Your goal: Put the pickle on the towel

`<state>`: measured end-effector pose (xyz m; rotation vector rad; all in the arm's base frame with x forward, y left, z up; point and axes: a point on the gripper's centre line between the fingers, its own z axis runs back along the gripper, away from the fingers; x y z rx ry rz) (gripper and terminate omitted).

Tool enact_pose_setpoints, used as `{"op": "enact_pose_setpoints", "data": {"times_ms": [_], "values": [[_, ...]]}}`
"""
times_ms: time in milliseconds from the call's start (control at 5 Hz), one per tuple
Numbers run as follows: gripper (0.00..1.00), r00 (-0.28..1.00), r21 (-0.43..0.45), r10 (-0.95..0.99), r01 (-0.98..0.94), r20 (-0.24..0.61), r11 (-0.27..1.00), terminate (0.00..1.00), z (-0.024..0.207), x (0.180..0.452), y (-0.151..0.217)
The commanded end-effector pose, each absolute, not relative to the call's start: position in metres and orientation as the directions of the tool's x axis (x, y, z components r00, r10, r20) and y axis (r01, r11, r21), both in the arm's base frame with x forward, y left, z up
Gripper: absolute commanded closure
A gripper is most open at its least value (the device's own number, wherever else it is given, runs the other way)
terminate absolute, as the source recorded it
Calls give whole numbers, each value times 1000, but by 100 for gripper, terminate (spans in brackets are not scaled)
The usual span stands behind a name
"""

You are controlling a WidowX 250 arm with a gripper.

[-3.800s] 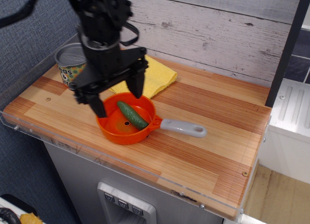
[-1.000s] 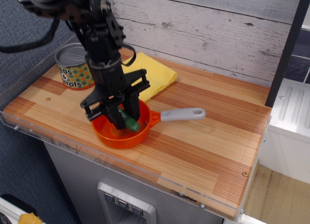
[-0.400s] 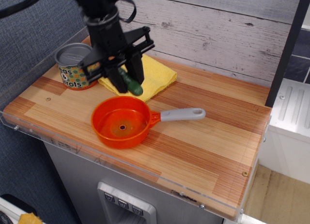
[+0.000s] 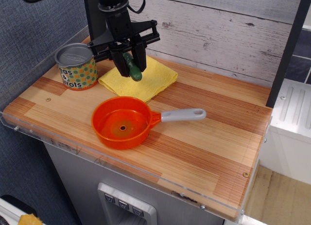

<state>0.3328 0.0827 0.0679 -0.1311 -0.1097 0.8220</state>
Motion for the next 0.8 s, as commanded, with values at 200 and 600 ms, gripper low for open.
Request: {"op": "enact_pose_setpoints", "data": {"times_ms": [200, 600], "values": [[100, 807, -107, 590, -584, 31, 804, 0, 49, 369, 97], [100, 809, -126, 588, -580, 31, 805, 0, 37, 367, 98]]}}
